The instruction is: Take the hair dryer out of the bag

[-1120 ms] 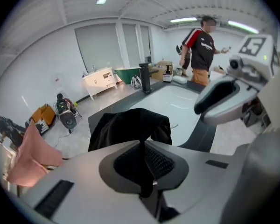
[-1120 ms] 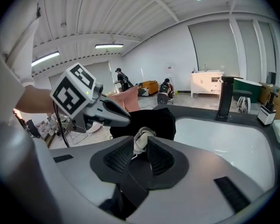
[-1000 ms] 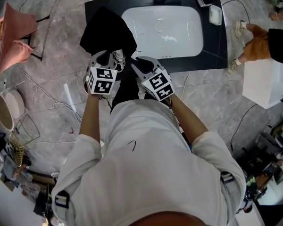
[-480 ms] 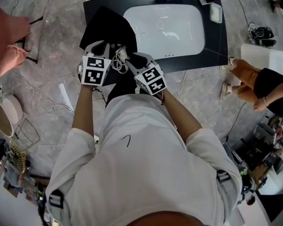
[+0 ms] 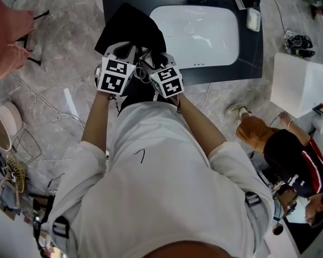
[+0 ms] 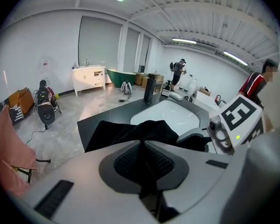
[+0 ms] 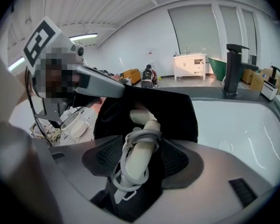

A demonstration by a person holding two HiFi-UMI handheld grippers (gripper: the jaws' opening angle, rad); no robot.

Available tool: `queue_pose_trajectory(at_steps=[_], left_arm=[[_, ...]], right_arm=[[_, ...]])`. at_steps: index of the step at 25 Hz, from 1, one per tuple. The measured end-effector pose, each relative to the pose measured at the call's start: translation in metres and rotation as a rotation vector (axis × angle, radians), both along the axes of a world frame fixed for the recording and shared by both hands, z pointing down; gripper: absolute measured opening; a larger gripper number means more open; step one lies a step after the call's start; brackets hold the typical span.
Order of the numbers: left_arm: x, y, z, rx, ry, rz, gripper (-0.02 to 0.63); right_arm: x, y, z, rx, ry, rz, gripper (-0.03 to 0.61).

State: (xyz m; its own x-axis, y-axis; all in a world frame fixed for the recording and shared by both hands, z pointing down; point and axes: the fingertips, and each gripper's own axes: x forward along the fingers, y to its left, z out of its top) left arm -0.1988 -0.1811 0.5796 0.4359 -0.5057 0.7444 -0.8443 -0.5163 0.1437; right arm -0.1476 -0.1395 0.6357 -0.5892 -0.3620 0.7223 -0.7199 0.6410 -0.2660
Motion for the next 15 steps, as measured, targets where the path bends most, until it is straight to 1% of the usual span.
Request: queue_pose_trajectory(at_steps=[4, 9, 11, 15], left_arm=[[0.000, 0.000, 0.000, -0.010, 0.026, -0.009, 0.041], [-0.002, 0.000, 0.002, -0.010, 0.046, -0.005, 0.040], [-0.002, 0.000, 0.004, -0.008, 0.047, 0.005, 0.041], [0.002, 0.002, 0.005, -0.015, 0.063, 0.037, 0.041]], right_arm=[[-0.006, -0.007, 0.012, -0.021, 0.018, 0.054, 0.291], [-0.012, -0.010, 0.024, -0.048, 0.028, 0.093, 0.317], [-0.014, -0.011, 0.029, -0.061, 0.030, 0.103, 0.335], [-0.018, -0.013, 0.041, -0.098, 0.018, 0.119, 0.345]])
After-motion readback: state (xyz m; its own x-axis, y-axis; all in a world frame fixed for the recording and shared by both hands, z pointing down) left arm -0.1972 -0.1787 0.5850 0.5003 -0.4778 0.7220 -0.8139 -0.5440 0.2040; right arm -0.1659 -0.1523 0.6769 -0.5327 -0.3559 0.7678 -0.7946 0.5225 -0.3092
